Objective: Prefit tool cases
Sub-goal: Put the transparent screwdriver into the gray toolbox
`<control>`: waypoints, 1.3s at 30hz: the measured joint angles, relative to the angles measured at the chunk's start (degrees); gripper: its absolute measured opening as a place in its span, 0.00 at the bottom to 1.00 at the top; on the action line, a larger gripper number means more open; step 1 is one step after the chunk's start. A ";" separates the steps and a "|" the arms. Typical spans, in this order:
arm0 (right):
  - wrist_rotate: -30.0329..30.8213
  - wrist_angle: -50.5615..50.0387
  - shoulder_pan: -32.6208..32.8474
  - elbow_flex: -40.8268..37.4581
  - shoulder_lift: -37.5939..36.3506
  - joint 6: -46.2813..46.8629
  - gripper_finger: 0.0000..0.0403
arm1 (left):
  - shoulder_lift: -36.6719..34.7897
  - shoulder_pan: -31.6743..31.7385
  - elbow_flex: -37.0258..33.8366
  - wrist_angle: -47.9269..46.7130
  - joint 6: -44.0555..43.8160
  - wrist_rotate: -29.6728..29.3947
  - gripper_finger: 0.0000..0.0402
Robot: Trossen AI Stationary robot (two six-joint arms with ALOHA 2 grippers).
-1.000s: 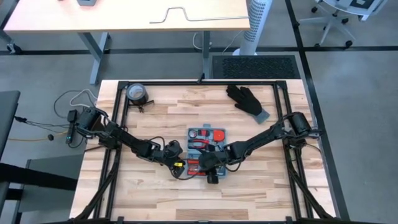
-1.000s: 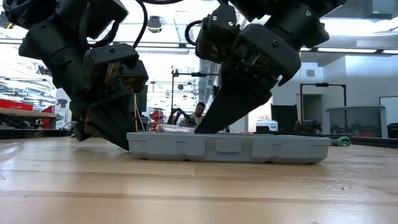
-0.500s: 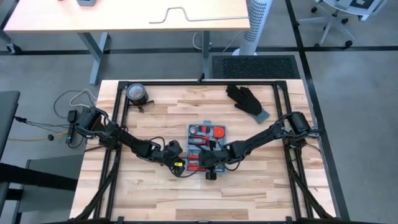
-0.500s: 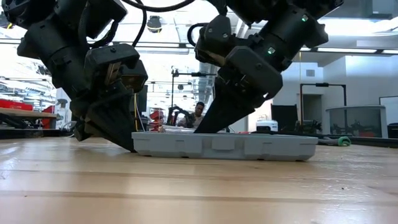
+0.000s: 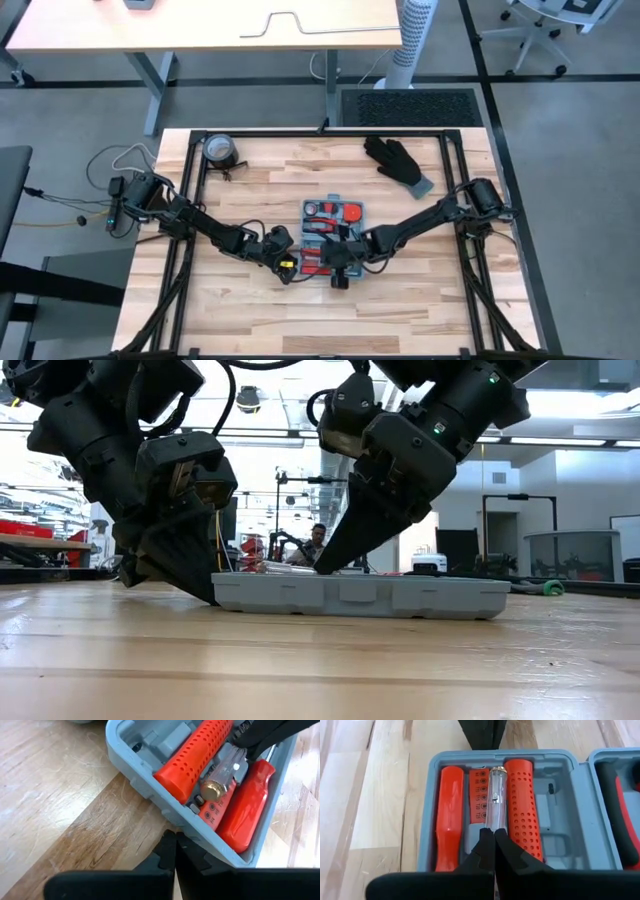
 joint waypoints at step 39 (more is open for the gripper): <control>-10.43 -0.18 -1.89 0.04 -2.82 -12.26 0.25 | 0.00 -0.13 0.04 -0.02 0.42 -0.80 0.00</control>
